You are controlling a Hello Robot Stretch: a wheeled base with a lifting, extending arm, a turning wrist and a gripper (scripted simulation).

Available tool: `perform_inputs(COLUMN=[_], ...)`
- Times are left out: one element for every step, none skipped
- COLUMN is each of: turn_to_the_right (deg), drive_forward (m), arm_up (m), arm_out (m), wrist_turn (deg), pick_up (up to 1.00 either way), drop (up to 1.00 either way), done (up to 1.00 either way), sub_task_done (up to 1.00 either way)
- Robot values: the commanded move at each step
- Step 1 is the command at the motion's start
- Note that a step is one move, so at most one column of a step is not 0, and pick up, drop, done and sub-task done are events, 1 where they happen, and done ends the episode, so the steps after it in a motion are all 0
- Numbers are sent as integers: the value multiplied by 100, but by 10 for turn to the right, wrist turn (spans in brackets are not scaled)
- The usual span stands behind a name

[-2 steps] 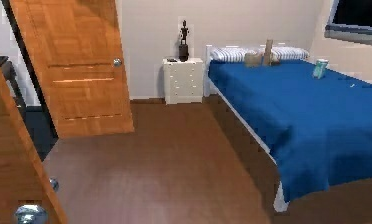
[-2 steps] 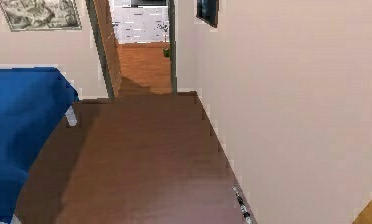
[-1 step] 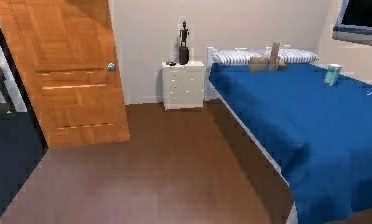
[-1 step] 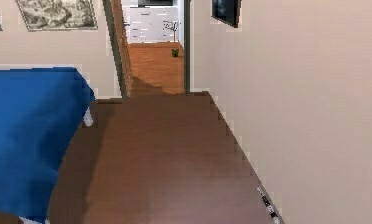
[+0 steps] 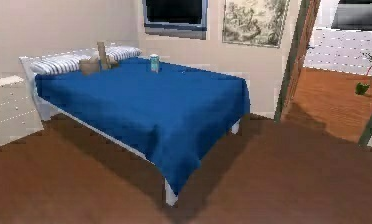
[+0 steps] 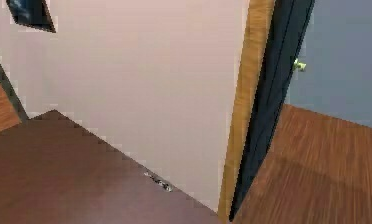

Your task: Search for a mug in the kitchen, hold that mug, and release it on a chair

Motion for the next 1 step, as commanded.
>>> perform_inputs(turn_to_the_right=[450], drive_forward=[0], arm_up=[0], arm_out=[0], wrist_turn=[0], pick_up=[0], drop=[0], done=[0], sub_task_done=[0])
